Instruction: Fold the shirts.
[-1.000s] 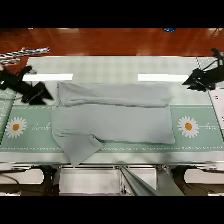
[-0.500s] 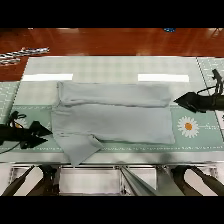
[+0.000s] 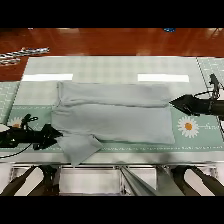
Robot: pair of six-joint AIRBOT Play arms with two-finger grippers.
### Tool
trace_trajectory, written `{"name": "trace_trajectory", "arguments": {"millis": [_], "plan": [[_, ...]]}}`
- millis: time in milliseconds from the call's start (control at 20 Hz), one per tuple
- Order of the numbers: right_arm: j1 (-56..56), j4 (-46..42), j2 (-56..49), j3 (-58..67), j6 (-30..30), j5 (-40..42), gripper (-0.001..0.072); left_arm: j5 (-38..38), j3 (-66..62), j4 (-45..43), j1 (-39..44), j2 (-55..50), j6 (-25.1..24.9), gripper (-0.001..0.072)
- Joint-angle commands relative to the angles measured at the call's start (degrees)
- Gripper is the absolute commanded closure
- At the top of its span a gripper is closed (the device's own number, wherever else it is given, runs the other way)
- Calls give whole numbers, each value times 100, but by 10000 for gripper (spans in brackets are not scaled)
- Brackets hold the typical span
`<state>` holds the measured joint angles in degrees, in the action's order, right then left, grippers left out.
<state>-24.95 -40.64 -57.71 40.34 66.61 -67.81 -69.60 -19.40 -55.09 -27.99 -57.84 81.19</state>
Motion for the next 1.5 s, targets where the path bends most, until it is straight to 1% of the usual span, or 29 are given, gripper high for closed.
{"name": "trace_trajectory", "arguments": {"millis": [0,50,100,150,200,300,350,400,550,750,950,1050,1200,1250,1300,1350,1450], "plan": [[-404,109,9,9,98,-116,302,236,55,-15,662,-295,-63,204],[-691,105,7,17,136,-192,302,286,52,-13,811,-341,-63,209],[-1032,42,9,17,136,-299,302,369,48,-13,901,-385,-61,329],[-1360,-186,9,17,203,-428,302,413,46,-4,914,-413,-61,650],[-1665,-640,7,15,352,-612,302,444,39,-17,903,-417,-92,690],[-1932,-2048,9,-83,879,-1104,302,448,-7,-13,903,-417,-127,690],[-1886,-2627,9,-229,1333,-1241,302,450,-24,-11,907,-417,-125,690],[-1764,-2815,7,-455,1495,-1303,304,448,-31,-11,909,-417,-125,690],[-1134,-2900,-90,-1014,1436,-1386,304,450,-33,-13,909,-417,-127,690],[-634,-2830,-431,-1126,1423,-1309,304,452,-33,-11,909,-417,-170,690],[-306,-2767,-737,-1126,1388,-850,304,444,-33,-11,909,-417,-168,690],[-160,-2415,-984,-1126,1318,-603,303,448,-33,-11,909,-417,-170,690],[61,-1532,-1322,-1123,1034,-142,306,446,-33,-9,909,-417,-170,690],[146,-1261,-1386,-1123,903,-42,346,448,-35,-9,909,-417,-170,690],[232,-984,-1401,-1119,717,22,532,450,-37,-9,909,-417,-170,690],[267,-774,-1394,-1075,533,-4,680,444,-52,-11,907,-415,-175,690],[232,-660,-1322,-852,251,-369,686,385,-234,-11,901,-415,-258,690]]}}
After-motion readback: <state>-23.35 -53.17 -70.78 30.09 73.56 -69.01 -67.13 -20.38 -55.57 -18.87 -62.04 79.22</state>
